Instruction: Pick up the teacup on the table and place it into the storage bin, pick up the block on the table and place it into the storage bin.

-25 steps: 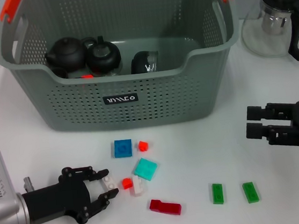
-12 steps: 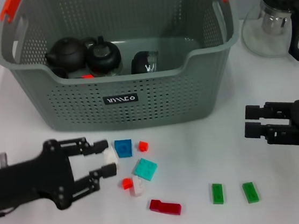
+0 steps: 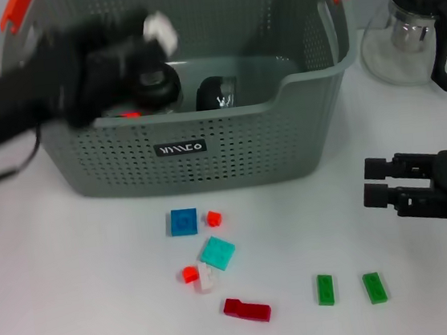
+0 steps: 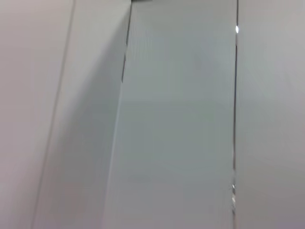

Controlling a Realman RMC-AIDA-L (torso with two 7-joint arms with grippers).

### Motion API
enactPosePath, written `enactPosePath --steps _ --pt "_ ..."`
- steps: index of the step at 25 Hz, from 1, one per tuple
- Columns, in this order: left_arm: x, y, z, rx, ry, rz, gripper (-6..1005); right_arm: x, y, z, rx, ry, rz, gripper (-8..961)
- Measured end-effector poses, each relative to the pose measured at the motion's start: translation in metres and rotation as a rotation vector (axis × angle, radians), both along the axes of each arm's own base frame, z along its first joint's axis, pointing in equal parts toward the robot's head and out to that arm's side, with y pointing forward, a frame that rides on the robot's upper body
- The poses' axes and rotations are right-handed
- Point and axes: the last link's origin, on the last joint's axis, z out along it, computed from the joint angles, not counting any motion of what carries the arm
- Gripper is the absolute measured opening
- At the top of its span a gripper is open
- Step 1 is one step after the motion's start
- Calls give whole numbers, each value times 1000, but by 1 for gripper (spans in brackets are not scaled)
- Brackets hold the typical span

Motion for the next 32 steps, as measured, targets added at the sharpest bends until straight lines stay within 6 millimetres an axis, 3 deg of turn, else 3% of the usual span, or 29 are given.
enactPosePath --steps 4,7,12,17,22,27,29,32 --pt "28 33 13 18 -15 11 429 -2 1 -1 -2 -1 5 674" --pt "50 61 21 4 66 64 431 -2 1 -1 -2 -1 6 674" --pt "73 104 15 15 429 268 433 0 0 -1 5 -1 1 674" --pt "82 127 -1 68 749 438 436 1 0 -1 7 -1 -2 674" --pt "80 137 -28 58 956 535 439 1 0 -1 8 -2 -3 674" --pt "80 135 -49 86 1020 533 442 2 0 -2 9 -3 -7 674" --pt "82 134 -50 94 1014 527 443 2 0 -2 10 -3 -9 674" --pt "86 131 -45 108 978 528 538 2 0 -3 10 -3 -9 674"
